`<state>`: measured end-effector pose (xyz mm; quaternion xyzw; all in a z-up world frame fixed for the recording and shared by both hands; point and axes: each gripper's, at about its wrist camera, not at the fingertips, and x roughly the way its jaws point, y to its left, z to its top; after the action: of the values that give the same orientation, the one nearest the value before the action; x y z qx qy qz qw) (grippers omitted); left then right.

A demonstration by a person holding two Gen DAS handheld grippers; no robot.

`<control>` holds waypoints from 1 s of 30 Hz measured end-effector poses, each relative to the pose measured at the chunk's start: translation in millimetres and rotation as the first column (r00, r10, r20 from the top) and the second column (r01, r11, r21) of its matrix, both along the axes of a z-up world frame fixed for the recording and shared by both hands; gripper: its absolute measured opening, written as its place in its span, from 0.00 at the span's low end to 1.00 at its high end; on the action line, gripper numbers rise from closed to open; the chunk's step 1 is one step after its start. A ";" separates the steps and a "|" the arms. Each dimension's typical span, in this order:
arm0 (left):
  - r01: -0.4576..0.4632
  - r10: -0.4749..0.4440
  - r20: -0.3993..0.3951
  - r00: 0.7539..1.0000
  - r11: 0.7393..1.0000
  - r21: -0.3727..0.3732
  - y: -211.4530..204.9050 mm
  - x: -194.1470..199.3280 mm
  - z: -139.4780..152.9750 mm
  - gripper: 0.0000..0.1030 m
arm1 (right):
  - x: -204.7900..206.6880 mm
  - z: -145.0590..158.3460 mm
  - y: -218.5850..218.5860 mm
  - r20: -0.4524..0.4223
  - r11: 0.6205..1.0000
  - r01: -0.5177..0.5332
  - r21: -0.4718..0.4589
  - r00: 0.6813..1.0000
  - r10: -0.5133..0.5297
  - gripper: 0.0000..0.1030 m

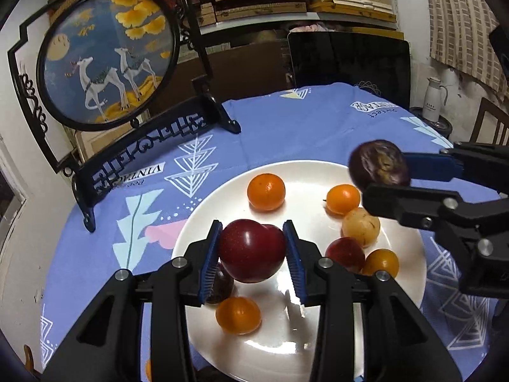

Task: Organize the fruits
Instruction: 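Carry the plum and dark fruit over the white plate and open both tools, then move both open tools back to the fruit pile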

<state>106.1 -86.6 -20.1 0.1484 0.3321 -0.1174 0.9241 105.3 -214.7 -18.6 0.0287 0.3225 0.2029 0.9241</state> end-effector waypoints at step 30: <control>-0.061 0.100 0.200 0.975 0.979 -0.194 83.7 -117.9 53.2 0.95 | -160.7 57.7 -26.7 0.247 0.997 -0.043 0.057 0.969 0.028 0.97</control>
<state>-11.8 -2.8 33.1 0.0591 0.2265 -0.0940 0.9677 -55.4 -241.4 39.2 0.0263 0.1996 0.2312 0.9519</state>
